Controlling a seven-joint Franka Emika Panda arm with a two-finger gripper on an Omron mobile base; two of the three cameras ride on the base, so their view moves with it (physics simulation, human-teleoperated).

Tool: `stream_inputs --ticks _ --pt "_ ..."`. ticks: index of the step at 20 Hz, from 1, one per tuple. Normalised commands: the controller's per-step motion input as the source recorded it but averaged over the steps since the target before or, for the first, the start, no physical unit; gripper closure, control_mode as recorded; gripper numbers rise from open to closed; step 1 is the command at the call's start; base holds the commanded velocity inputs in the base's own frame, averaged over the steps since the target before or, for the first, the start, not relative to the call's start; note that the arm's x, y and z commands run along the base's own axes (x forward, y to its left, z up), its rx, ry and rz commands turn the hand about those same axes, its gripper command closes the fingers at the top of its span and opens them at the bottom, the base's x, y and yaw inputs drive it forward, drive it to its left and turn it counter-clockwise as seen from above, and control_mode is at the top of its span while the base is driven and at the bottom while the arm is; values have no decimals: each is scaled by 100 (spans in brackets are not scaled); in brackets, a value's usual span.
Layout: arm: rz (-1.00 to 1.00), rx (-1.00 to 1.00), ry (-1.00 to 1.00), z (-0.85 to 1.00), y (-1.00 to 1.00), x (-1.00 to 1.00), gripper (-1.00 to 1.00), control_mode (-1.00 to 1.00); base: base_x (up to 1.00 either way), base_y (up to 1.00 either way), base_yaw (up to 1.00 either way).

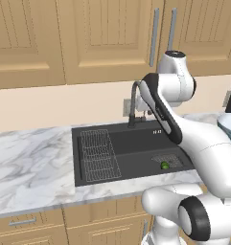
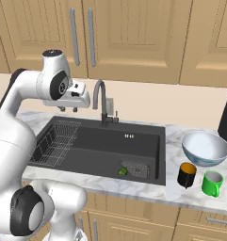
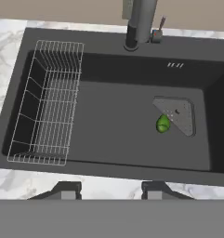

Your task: Clear the mugs and bowl far away from the sink.

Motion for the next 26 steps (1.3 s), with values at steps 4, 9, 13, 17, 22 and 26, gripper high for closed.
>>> stream_inputs --ticks 4,9,13,17,22,26 --pt "0 6 -2 0 -17 -8 -100 -100 0 0 0" --pt "-11 2 -1 -5 -54 -35 -100 -100 0 0 0" --pt "-11 -13 0 -21 -63 -31 -100 -100 0 0 0" --pt "-8 -23 0 -23 -86 -15 -100 -100 0 0 0" --pt "-13 -9 0 -32 -100 -15 -100 -100 0 0 0" --pt "-34 0 -2 -36 -92 -25 -100 -100 0 0 0"
